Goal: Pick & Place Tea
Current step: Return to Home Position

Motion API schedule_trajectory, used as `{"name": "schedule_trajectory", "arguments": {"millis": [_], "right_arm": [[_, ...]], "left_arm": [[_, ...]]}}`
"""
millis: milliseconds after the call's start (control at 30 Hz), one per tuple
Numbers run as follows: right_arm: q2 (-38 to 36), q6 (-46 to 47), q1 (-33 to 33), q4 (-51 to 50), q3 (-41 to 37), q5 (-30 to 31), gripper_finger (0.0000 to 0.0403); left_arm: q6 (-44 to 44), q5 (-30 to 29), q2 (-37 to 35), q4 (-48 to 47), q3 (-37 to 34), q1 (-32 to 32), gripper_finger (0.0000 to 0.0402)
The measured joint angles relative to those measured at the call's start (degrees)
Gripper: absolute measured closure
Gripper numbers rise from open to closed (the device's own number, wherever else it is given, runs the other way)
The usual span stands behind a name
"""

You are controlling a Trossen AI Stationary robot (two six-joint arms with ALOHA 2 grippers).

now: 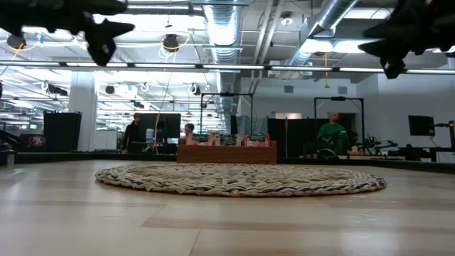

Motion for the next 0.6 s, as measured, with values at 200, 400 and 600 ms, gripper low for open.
{"name": "schedule_trajectory", "arguments": {"millis": [200,400,600], "right_arm": [[-8.64,0.02,0.01,-5.53,0.00,-0.72,0.0273],[-7.46,-0.37,0.56,-5.42,-0.32,-0.73,0.0273],[-8.52,-3.14,2.17,4.44,-6.30,-0.76,0.0273]], "left_arm": [[-0.33,-3.91,-11.39,-12.47,0.00,-1.20,0.0247],[1.23,-7.42,-16.65,-7.85,-5.67,-4.22,0.0247],[1.23,-9.89,-18.73,-3.51,-11.76,-5.38,0.0247]]}}
